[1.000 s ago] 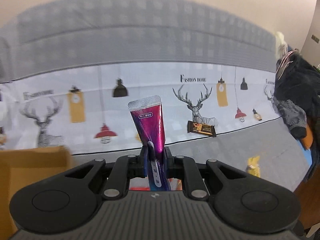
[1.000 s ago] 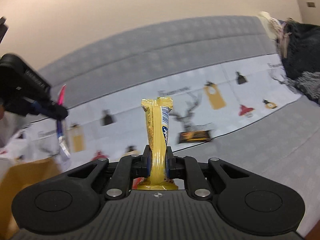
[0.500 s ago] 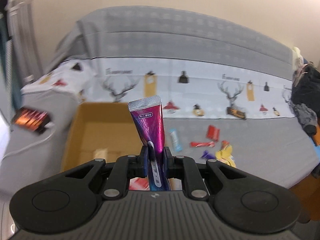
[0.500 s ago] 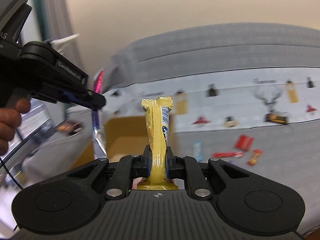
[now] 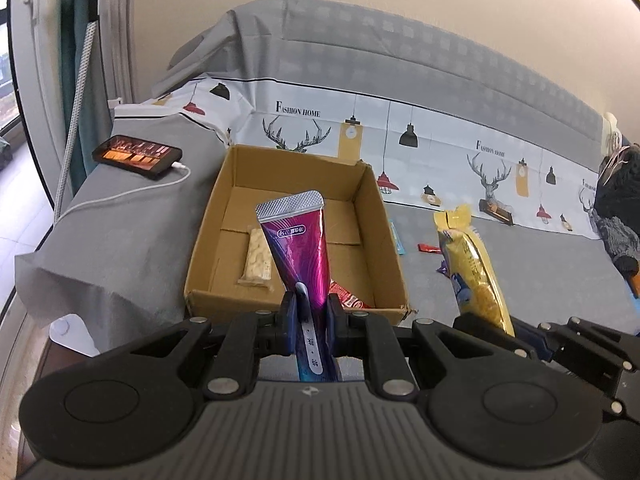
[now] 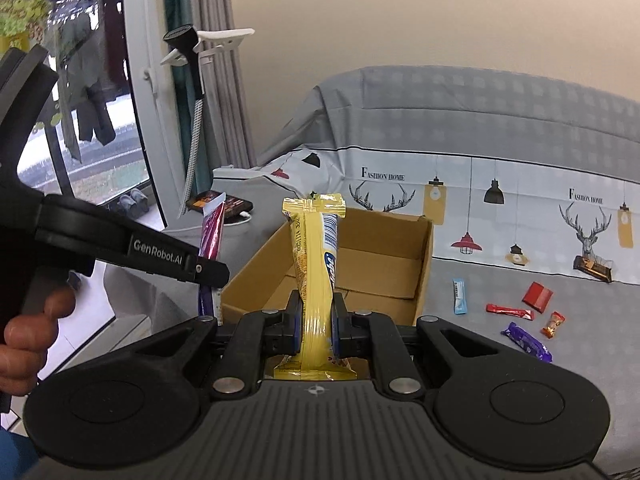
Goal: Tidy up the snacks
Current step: 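Carry the purple tube and yellow bar over the box and release both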
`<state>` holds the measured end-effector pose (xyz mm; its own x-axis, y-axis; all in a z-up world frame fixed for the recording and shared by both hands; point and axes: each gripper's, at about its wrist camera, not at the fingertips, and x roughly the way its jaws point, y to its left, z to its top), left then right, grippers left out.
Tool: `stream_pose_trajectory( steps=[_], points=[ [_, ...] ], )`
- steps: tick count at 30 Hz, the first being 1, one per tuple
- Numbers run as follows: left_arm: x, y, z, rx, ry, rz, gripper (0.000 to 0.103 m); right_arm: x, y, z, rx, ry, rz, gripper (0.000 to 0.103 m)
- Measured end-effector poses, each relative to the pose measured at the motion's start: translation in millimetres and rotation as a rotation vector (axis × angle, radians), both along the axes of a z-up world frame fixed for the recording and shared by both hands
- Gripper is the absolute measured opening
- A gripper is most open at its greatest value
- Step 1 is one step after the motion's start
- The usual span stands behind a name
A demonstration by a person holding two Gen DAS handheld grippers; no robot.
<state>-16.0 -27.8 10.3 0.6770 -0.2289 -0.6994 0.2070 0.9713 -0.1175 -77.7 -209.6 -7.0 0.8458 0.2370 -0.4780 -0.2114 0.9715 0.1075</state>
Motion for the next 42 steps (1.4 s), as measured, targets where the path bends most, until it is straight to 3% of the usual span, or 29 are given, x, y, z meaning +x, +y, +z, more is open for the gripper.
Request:
stream_pose_trajectory(
  steps=[21,42],
  points=[
    [-3.8,13.0,-3.9,-0.052,0.006,0.011,0.016,3.7,9.9,-1.7,-0.045,0.010,0.006,0.014],
    [35.9,17.6,-20.5,-0.061,0.062,0.033,0.016,39.4,7.7,-17.9,-0.047,0.079,-0.049,0.014]
  ],
)
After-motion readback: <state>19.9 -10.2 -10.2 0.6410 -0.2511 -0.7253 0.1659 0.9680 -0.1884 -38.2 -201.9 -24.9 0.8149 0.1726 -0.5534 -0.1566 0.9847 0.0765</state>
